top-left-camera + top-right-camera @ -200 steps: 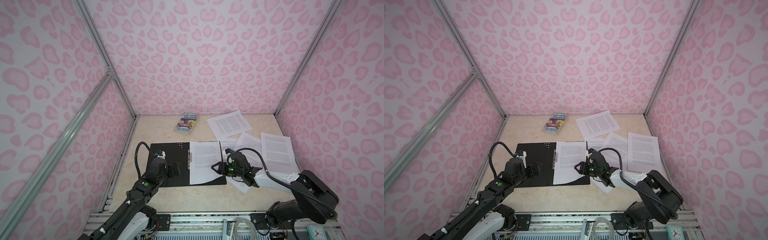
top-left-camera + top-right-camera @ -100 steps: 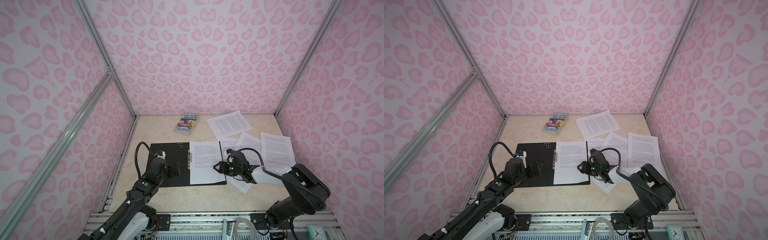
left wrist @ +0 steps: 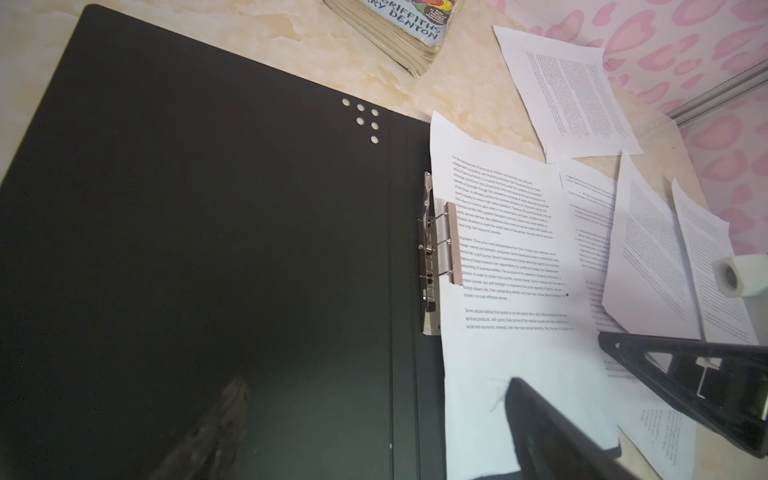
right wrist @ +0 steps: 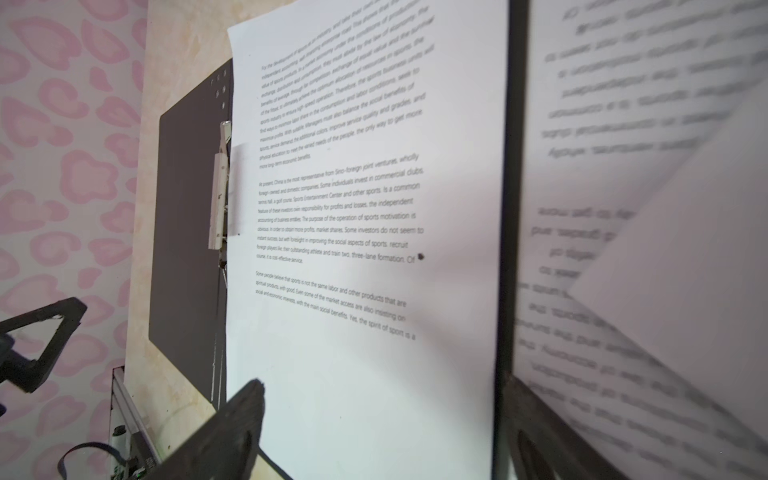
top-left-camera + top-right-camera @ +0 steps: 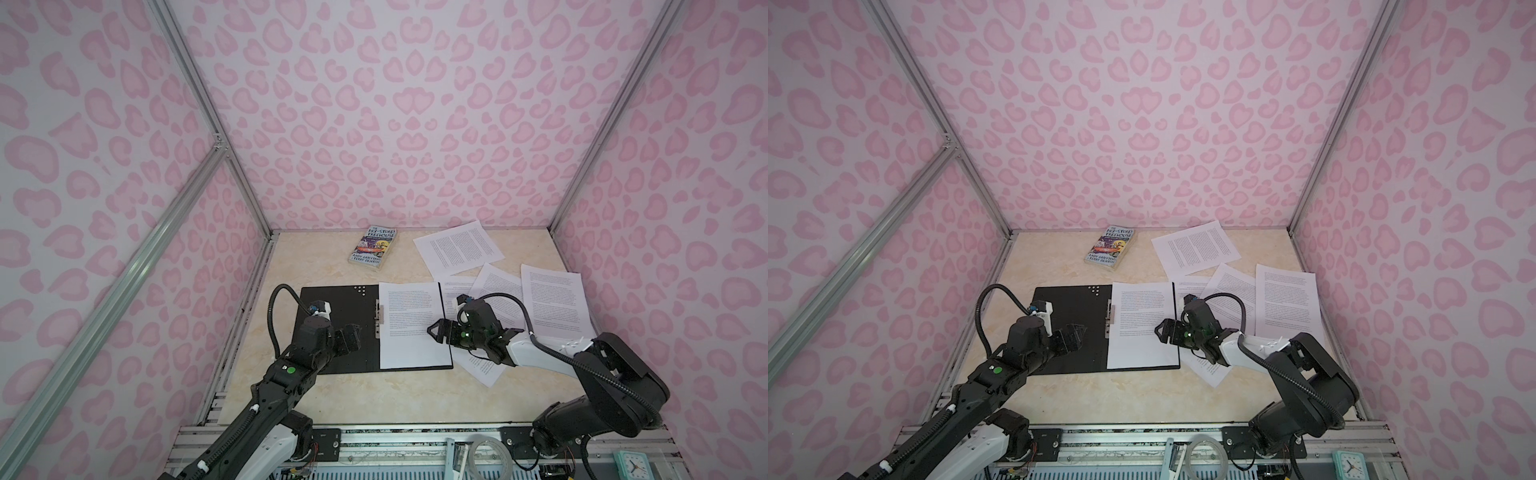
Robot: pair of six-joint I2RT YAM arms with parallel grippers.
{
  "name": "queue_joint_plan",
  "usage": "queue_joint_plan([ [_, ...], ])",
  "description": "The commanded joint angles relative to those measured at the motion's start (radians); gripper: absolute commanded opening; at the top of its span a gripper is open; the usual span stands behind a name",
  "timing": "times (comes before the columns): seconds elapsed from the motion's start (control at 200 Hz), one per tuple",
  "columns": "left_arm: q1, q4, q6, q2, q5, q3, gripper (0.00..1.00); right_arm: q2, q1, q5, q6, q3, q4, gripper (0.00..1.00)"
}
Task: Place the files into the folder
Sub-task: 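Reach the left gripper across to the scattered sheets while the right gripper draws back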
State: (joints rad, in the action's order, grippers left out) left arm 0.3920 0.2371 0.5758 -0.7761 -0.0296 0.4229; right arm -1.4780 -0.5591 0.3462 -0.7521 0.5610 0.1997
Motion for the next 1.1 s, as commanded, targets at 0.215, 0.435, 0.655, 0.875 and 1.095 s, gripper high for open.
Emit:
queue_joint_plan([
  [0.215, 0.002, -0.206, 0.059, 0.009, 0.268, -0.041, 0.98, 0.207, 0.168, -0.165, 0.159, -0.008, -0.222, 0.98],
  [0.435, 0.241, -0.333, 0.093, -0.27, 0.232, 0.107, 0.98, 0.278, 0.368, -0.177, 0.136, -0.086, -0.216, 0.97],
  [0.655, 0.428, -0.255, 0.048, -0.816, 0.285, 0.522, 0.95, 0.244, 0.513, -0.082, 0.093, -0.137, -0.167, 0.95],
  [0.875, 0.455, -0.23, 0.001, -1.156, 0.345, 0.828, 0.94, 0.194, 0.559, -0.026, 0.055, -0.165, -0.111, 0.95],
  [1.095, 0.455, -0.106, -0.073, -1.362, 0.384, 1.091, 0.94, 0.173, 0.56, -0.009, 0.045, -0.163, -0.102, 0.94],
])
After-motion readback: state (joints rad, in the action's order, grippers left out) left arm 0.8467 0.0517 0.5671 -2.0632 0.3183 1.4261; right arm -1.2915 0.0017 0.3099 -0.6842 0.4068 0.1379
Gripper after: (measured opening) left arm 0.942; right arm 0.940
